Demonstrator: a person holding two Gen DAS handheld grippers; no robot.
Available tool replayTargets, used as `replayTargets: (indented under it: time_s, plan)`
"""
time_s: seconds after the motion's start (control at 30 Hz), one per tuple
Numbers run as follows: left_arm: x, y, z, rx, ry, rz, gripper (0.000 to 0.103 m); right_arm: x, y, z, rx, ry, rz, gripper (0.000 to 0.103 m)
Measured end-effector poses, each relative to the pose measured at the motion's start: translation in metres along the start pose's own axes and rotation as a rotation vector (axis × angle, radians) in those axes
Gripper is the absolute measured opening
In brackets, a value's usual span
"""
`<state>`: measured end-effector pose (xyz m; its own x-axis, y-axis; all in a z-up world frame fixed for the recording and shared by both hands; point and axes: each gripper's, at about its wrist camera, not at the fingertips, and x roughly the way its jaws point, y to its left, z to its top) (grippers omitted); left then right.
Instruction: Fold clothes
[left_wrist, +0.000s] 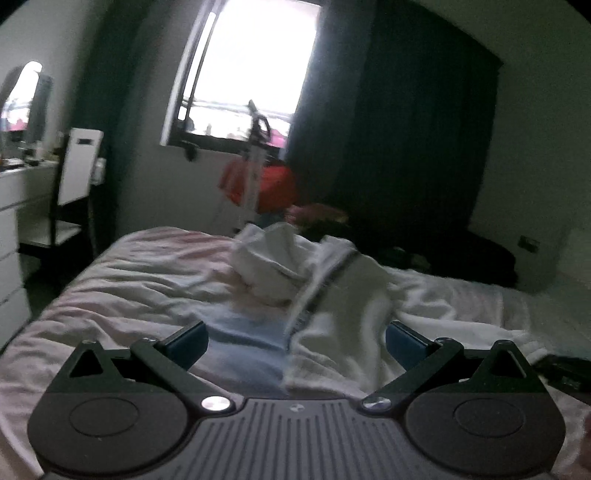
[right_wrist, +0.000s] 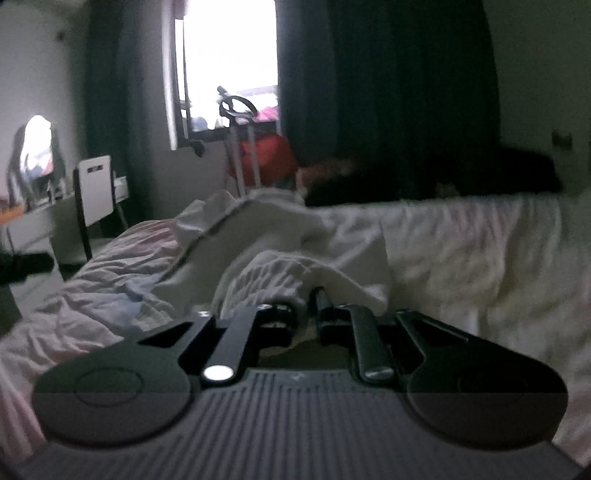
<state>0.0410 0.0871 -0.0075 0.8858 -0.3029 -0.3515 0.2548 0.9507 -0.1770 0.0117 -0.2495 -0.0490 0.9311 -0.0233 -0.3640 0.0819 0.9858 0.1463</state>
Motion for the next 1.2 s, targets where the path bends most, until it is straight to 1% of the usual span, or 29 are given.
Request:
replayTargets:
  time_s: [0.03,0.07,0.13,0.17,0.2,0.27,0.3,0.37,0.47,0.5,0.57,0.67,0.73,0.77,0.83,0.9,0.97,1.0,1.03,1.07,1.1,1.17,1.2]
  plan:
    - [0.003,-0.003,-0.002,0.015,0.013,-0.003,0.103,-0.002,-0.005,-0.002,0.029,0.013,-0.006,0.021]
    - [0.005,-0.007,-0.003,0.032,0.025,-0.003,0.103,-0.003,-0.009,-0.003,0.055,0.026,-0.009,0.027]
    - [0.012,-0.011,-0.007,0.057,0.048,-0.001,0.103,-0.003,-0.015,-0.004,0.096,0.061,0.009,0.033]
    - [0.016,-0.014,-0.008,0.064,0.063,-0.002,0.103,-0.002,-0.017,-0.004,0.11,0.073,0.021,0.045]
    - [0.023,-0.015,-0.008,0.062,0.085,-0.006,0.103,-0.001,-0.019,-0.005,0.127,0.086,0.034,0.062]
    - [0.037,-0.018,-0.008,0.047,0.132,-0.02,0.103,-0.001,-0.025,-0.01,0.176,0.115,0.073,0.08]
    - [0.044,-0.018,-0.007,0.034,0.154,-0.032,0.103,-0.002,-0.03,-0.012,0.204,0.127,0.112,0.084]
    - [0.06,-0.019,-0.005,0.015,0.196,-0.052,0.103,-0.005,-0.039,-0.013,0.261,0.161,0.211,0.082]
    - [0.083,-0.02,-0.004,0.011,0.253,-0.057,0.103,-0.009,-0.056,-0.017,0.361,0.189,0.319,0.082]
    - [0.093,-0.019,-0.004,0.019,0.269,-0.048,0.103,-0.009,-0.061,-0.018,0.385,0.182,0.318,0.082]
    - [0.114,-0.016,-0.006,0.037,0.3,-0.024,0.103,-0.006,-0.071,-0.019,0.431,0.178,0.283,0.082]
    - [0.147,-0.008,-0.012,0.044,0.345,-0.003,0.101,0.014,-0.089,-0.027,0.54,0.237,0.215,0.083]
    - [0.164,0.001,-0.017,0.032,0.357,-0.015,0.1,0.027,-0.102,-0.038,0.643,0.276,0.183,0.083]
    - [0.17,0.006,-0.02,0.009,0.364,-0.035,0.099,0.034,-0.109,-0.043,0.699,0.299,0.156,0.083]
    - [0.182,0.016,-0.026,-0.042,0.378,-0.082,0.097,0.044,-0.118,-0.052,0.762,0.337,0.124,0.083]
    - [0.191,0.021,-0.032,-0.077,0.393,-0.122,0.092,0.053,-0.118,-0.059,0.784,0.372,0.134,0.083]
    - [0.195,0.023,-0.035,-0.087,0.394,-0.14,0.081,0.064,-0.111,-0.064,0.791,0.407,0.188,0.083]
    - [0.196,0.023,-0.036,-0.09,0.394,-0.147,0.079,0.068,-0.107,-0.064,0.795,0.415,0.219,0.082]
    - [0.198,0.024,-0.037,-0.093,0.394,-0.155,0.075,0.069,-0.103,-0.063,0.79,0.404,0.242,0.077]
    - [0.2,0.024,-0.039,-0.096,0.394,-0.163,0.068,0.067,-0.098,-0.059,0.769,0.364,0.252,0.073]
    - [0.202,0.025,-0.04,-0.099,0.394,-0.17,0.066,0.066,-0.094,-0.056,0.746,0.328,0.261,0.073]
    - [0.205,0.026,-0.043,-0.105,0.393,-0.186,0.055,0.064,-0.085,-0.048,0.681,0.292,0.28,0.073]
    - [0.207,0.026,-0.044,-0.108,0.393,-0.193,0.056,0.065,-0.081,-0.044,0.653,0.281,0.285,0.064]
